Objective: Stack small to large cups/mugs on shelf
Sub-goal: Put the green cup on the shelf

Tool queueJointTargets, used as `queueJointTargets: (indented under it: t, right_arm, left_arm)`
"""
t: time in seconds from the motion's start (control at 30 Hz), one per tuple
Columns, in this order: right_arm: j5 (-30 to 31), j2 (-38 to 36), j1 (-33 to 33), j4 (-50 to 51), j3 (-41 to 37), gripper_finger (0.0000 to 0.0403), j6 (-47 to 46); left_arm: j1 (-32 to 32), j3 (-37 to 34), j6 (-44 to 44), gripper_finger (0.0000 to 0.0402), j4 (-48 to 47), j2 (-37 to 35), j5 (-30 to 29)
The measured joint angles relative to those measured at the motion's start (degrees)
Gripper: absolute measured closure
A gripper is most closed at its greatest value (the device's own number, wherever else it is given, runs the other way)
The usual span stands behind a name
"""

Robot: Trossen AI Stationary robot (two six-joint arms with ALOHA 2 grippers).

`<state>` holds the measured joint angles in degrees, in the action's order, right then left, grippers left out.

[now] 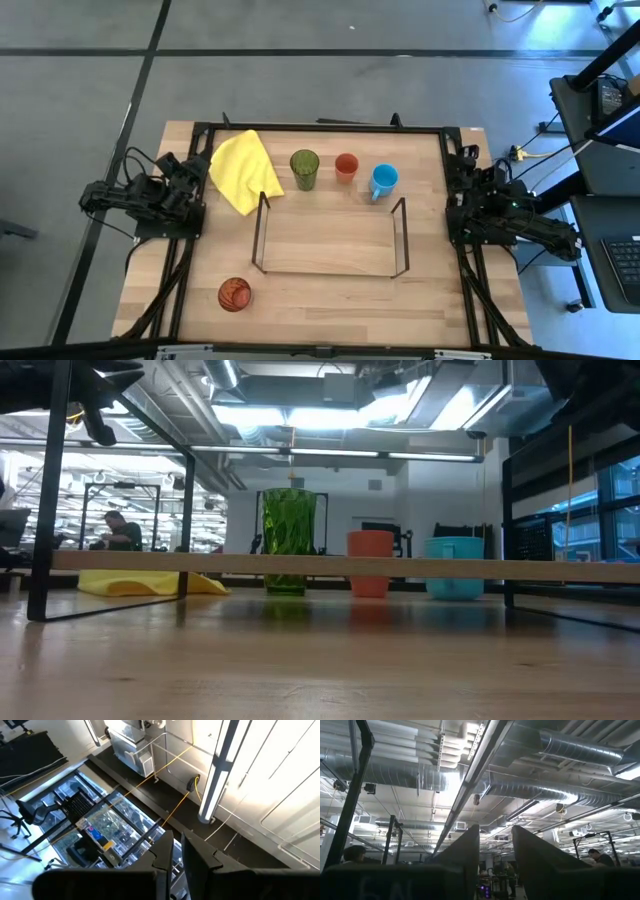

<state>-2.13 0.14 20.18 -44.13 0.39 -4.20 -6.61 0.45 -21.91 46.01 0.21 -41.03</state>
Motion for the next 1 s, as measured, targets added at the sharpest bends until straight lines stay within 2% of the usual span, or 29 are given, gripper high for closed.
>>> queueJointTargets:
  t: [0.2,0.33,0.5,0.6,0.7,0.8,0.9,1.0]
  right_arm:
    - [0.00,0.00,0.00,-0.07,0.01,0.0283,-0.03]
    - [0.30,0.00,0.00,-0.98,-0.01,0.0283,-2.63]
    - [3.85,0.02,0.02,-2.59,0.84,0.0283,-9.04]
    - [2.54,0.64,0.02,-0.25,4.46,0.0283,-7.20]
    - [-2.12,2.30,0.00,6.51,9.69,0.0283,-0.79]
    - [-4.42,4.65,0.00,15.30,15.17,0.0283,5.26]
    - [-2.51,7.35,0.00,23.93,19.27,0.0283,6.21]
    - [3.14,9.76,0.00,31.66,21.71,0.0283,-0.60]
  left_arm:
    - [0.00,0.00,-3.39,0.0369,2.43,0.00,-1.59]
    - [-0.01,0.62,-4.96,0.0369,2.90,0.00,5.67]
    - [-0.02,3.05,-4.57,0.0369,2.56,0.00,7.96]
    - [0.00,7.49,-4.06,0.0369,0.77,1.59,16.58]
    - [-0.02,15.08,-2.05,0.0369,-8.91,5.27,19.42]
    - [-0.02,23.96,2.66,0.0369,-23.13,10.22,17.55]
    - [-0.02,30.55,7.31,0.0369,-37.74,15.10,13.06]
    - [0.00,33.94,7.22,0.0369,-46.61,17.35,10.27]
